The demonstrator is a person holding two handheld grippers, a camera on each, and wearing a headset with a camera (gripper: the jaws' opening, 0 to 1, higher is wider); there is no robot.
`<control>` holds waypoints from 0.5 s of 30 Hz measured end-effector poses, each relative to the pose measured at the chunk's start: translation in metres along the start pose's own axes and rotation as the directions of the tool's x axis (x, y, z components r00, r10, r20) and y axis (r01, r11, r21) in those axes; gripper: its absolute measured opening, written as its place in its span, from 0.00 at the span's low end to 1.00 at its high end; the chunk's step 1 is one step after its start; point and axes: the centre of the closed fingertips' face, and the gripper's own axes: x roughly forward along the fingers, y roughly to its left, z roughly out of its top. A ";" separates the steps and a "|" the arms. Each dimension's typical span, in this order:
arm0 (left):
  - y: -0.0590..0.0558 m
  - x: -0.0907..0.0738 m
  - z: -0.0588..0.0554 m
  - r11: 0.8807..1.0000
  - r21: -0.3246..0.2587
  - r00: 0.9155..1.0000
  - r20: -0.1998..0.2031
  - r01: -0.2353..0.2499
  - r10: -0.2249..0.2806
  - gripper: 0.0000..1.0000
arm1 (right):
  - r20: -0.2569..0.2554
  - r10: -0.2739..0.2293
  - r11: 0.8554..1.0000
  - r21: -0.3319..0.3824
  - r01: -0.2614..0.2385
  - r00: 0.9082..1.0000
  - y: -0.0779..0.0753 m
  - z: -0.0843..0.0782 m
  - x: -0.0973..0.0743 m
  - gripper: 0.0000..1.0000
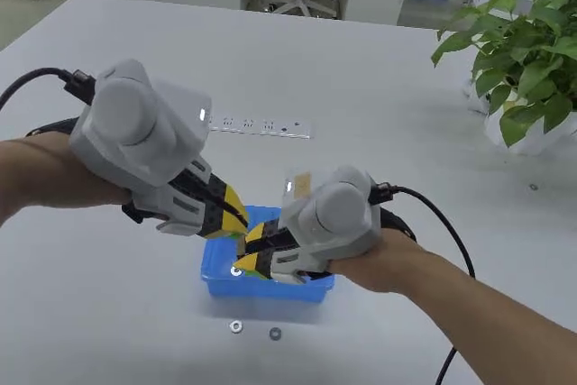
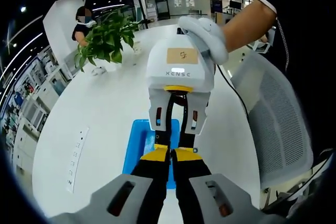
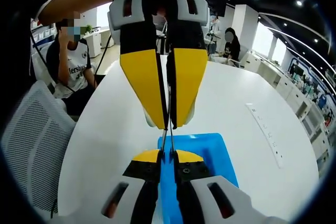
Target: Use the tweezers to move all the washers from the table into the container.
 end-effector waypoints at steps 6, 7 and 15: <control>-0.013 0.004 -0.001 1.000 0.000 1.000 -0.004 0.010 -0.010 0.06 | -0.004 0.007 1.000 0.004 -0.007 1.000 0.013 -0.005 0.000 0.11; -0.013 0.004 -0.002 1.000 0.000 1.000 -0.005 0.010 -0.010 0.06 | -0.005 0.008 1.000 0.005 -0.008 1.000 0.014 -0.005 0.000 0.11; -0.024 0.010 -0.008 1.000 -0.009 1.000 -0.009 0.020 -0.020 0.06 | -0.009 0.019 1.000 0.015 -0.019 1.000 0.025 -0.012 0.005 0.11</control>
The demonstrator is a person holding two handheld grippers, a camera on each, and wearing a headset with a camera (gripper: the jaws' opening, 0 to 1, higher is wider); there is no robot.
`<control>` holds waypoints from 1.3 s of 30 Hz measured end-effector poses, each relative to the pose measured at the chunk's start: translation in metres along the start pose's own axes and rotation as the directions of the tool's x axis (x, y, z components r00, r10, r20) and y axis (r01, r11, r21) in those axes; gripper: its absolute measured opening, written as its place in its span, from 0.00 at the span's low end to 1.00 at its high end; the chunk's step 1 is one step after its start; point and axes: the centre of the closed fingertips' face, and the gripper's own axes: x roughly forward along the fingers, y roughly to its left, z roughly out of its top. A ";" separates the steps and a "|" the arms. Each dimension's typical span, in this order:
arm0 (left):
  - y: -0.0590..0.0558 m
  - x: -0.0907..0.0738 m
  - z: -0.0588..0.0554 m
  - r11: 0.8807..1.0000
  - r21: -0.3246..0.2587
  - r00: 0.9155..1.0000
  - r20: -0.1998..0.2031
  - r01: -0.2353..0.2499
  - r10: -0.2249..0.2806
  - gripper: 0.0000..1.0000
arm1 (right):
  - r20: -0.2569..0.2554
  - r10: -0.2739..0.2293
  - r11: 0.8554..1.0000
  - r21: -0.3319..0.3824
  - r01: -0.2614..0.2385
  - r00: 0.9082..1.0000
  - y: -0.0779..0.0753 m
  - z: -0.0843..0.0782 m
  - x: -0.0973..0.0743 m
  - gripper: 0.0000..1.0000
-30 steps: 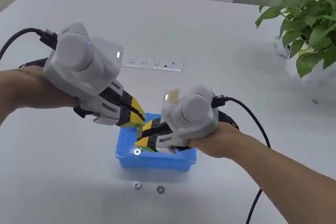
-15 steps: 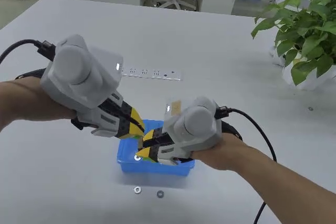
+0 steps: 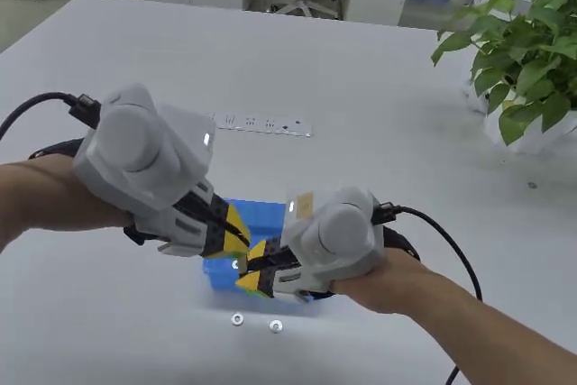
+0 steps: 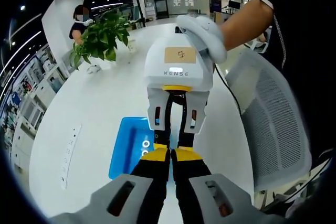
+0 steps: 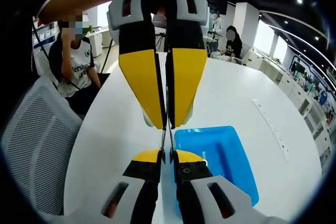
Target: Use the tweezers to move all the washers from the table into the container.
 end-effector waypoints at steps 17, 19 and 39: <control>-0.012 0.012 -0.019 0.999 -0.031 0.999 -0.015 0.033 -0.034 0.06 | -0.011 0.022 1.000 0.013 -0.022 1.000 0.014 -0.016 0.014 0.11; -0.013 0.013 -0.022 0.999 -0.036 0.999 -0.016 0.036 -0.037 0.06 | -0.013 0.026 1.000 0.012 -0.026 1.000 0.016 -0.017 0.016 0.11; -0.022 0.024 -0.035 0.996 -0.066 0.998 -0.024 0.065 -0.066 0.06 | -0.019 0.045 0.999 0.017 -0.045 0.999 0.024 -0.029 0.030 0.11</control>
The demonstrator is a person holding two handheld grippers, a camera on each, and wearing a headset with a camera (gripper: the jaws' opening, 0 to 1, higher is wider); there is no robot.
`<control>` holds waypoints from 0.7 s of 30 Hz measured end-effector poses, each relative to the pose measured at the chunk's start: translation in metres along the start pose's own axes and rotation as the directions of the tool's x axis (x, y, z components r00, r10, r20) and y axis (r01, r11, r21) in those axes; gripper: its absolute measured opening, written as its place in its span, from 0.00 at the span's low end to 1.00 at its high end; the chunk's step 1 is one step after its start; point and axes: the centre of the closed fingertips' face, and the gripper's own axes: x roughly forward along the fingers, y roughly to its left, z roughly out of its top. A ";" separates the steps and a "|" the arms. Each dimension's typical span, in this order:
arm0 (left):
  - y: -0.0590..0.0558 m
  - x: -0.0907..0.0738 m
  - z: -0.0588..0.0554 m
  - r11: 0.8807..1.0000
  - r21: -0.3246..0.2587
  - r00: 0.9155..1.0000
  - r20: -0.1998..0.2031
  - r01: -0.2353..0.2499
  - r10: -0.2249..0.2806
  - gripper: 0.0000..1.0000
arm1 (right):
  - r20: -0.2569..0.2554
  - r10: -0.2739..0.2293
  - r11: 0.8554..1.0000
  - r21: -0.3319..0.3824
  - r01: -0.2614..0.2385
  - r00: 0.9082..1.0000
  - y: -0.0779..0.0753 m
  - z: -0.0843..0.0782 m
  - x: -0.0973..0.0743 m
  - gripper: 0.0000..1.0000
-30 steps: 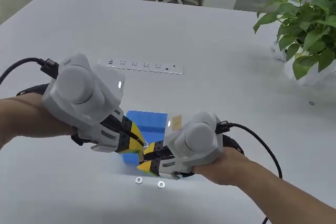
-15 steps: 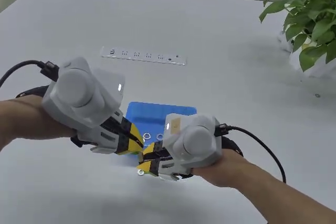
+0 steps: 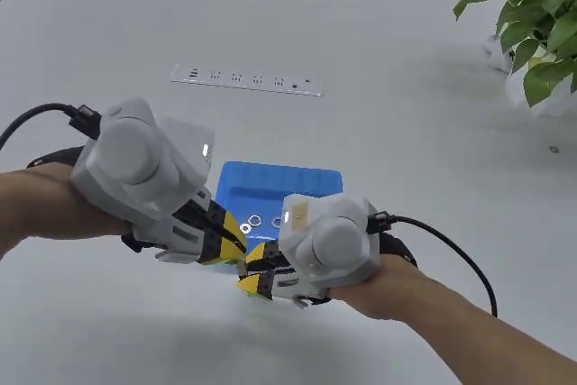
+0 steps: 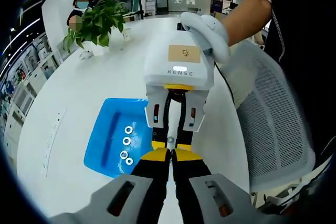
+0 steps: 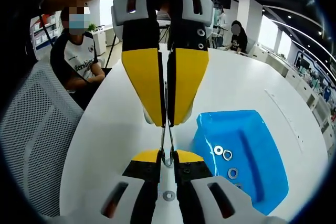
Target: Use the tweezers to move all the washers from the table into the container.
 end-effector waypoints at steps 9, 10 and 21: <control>0.001 0.001 0.000 1.000 -0.004 1.000 0.003 0.001 -0.001 0.06 | 0.008 0.001 1.000 0.003 -0.001 1.000 -0.001 0.001 0.002 0.11; 0.001 0.001 0.000 1.000 -0.004 1.000 0.004 0.000 0.000 0.06 | 0.009 0.000 1.000 0.002 0.000 1.000 -0.001 0.002 0.002 0.11; 0.003 0.002 -0.002 1.000 -0.014 1.000 0.006 0.003 -0.003 0.06 | 0.013 0.005 1.000 0.011 -0.006 1.000 -0.001 0.000 0.004 0.12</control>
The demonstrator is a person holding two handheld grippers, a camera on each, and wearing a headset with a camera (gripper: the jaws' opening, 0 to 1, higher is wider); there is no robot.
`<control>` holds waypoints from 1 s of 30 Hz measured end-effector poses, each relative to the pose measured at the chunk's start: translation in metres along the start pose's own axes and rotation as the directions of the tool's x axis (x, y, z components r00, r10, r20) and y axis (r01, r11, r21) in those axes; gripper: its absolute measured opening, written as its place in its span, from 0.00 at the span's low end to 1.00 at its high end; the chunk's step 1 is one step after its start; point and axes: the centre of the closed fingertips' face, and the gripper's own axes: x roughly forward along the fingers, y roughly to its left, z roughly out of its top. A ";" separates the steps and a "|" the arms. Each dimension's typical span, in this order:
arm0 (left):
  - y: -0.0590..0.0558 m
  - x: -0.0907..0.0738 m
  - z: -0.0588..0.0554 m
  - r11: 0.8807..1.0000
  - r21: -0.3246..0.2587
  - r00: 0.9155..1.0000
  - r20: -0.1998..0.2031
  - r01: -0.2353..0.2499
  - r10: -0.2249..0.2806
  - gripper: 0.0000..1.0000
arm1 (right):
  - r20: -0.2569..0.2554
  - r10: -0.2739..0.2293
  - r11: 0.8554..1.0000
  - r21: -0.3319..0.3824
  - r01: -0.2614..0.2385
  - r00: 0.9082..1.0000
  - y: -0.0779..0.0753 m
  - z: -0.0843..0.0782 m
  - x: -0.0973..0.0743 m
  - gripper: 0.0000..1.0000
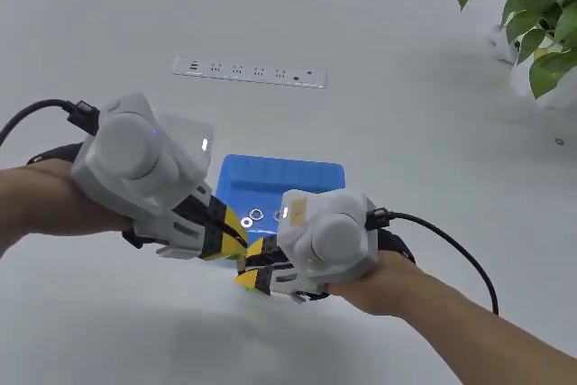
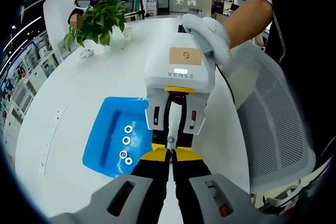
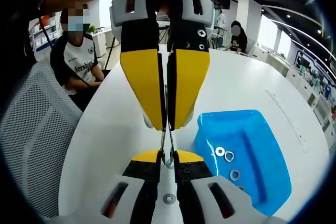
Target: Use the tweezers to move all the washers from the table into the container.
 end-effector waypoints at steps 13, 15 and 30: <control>0.000 0.000 0.000 1.000 -0.001 1.000 0.000 0.003 -0.003 0.06 | -0.006 0.011 1.000 0.009 -0.011 1.000 0.001 -0.001 0.000 0.10; 0.000 -0.001 0.002 1.000 0.000 1.000 0.001 0.000 0.000 0.06 | -0.003 0.010 1.000 0.011 -0.010 1.000 0.001 0.001 -0.001 0.10; -0.005 -0.011 0.016 1.000 0.018 1.000 0.010 -0.010 0.010 0.06 | 0.003 -0.005 1.000 0.003 0.005 1.000 0.002 0.011 -0.012 0.10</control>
